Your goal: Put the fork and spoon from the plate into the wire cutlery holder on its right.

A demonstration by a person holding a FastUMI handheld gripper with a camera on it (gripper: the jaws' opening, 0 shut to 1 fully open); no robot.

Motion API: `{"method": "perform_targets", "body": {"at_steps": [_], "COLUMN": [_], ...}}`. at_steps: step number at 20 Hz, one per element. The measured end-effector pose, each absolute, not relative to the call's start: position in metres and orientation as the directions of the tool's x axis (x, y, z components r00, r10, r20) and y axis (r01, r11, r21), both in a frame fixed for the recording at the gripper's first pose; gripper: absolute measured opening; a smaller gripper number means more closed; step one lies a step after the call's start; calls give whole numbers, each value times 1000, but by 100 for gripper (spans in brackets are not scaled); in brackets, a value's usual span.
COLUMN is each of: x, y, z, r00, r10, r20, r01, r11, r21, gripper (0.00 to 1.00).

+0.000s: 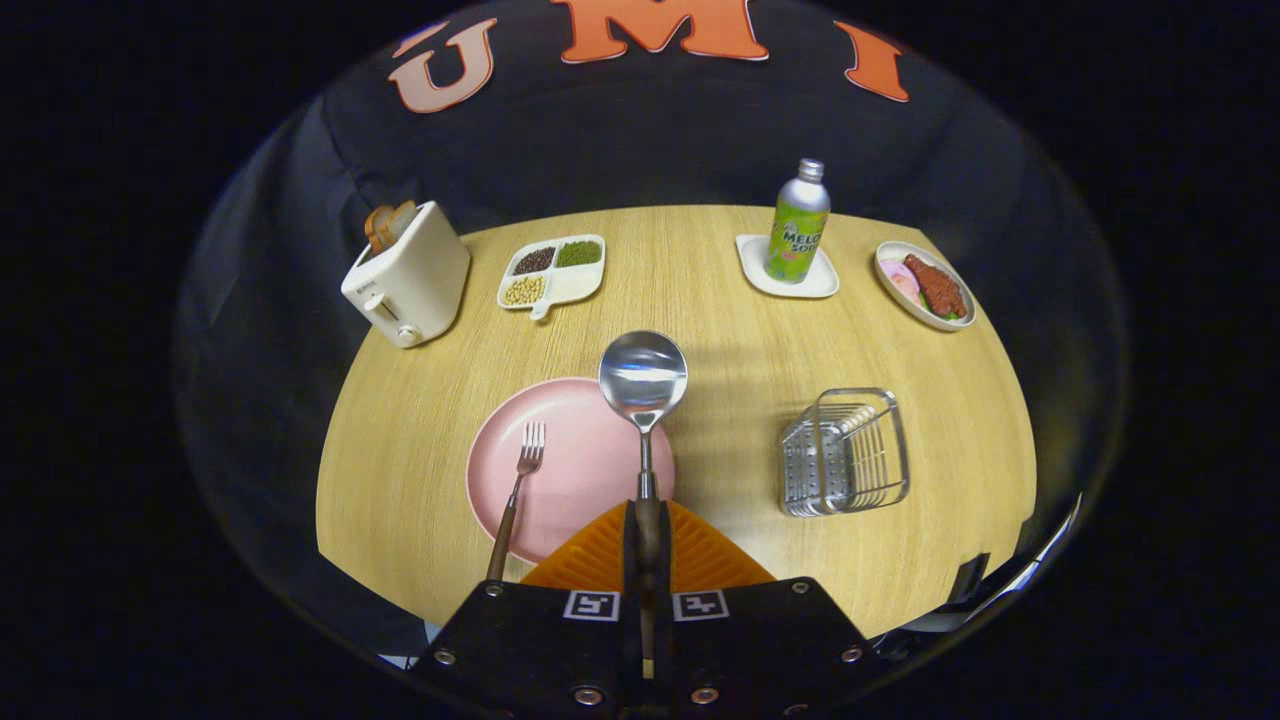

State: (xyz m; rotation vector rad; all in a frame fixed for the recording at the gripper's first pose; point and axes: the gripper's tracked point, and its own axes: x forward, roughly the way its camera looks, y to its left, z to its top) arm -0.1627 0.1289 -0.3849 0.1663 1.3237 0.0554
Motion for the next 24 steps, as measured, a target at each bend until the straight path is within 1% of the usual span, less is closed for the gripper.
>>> {"method": "perform_targets", "body": {"at_steps": [4, 8, 12, 16, 20, 24], "x": [-155, -166, -181, -193, -198, -205], "y": [87, 42, 11, 5, -6, -6], "z": [-357, -355, -374, -391, -402, -410], "r00": [301, 271, 175, 60, -35, -138], "r10": [124, 84, 57, 99, 87, 123], "r20": [-946, -959, -983, -993, -996, -983], "r01": [64, 61, 29, 35, -9, -17], "r11": [987, 993, 998, 994, 996, 992], "r21": [150, 104, 63, 101, 87, 127], "gripper": [5, 5, 5, 5, 5, 5]}}
